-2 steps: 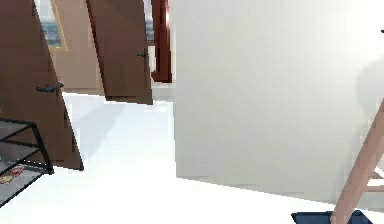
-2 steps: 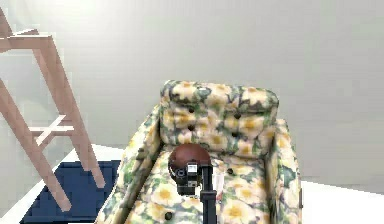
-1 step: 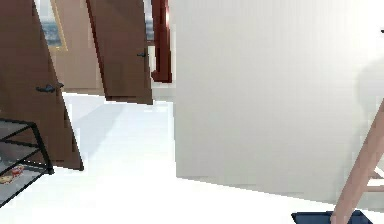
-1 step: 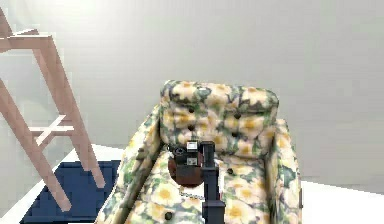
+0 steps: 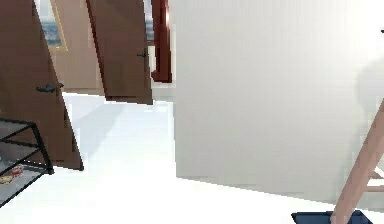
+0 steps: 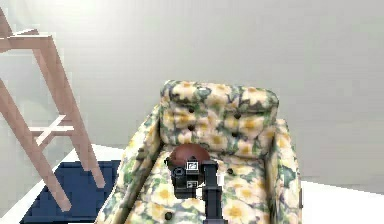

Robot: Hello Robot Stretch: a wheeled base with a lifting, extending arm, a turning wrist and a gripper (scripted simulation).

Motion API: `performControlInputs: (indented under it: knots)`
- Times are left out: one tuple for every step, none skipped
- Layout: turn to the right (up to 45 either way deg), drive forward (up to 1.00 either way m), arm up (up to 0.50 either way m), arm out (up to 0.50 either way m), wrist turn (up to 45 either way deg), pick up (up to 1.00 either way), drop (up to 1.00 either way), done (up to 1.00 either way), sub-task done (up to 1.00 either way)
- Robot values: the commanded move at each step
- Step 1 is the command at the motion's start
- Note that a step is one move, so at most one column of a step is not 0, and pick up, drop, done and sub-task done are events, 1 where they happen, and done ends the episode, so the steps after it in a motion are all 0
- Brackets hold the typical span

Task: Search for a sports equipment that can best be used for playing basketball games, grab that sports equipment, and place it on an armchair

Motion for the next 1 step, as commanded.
performControlInputs:
  knots:
    - [0.0, 0.0, 0.0, 0.0, 0.0, 0.0, 0.0, 1.0, 0.0]
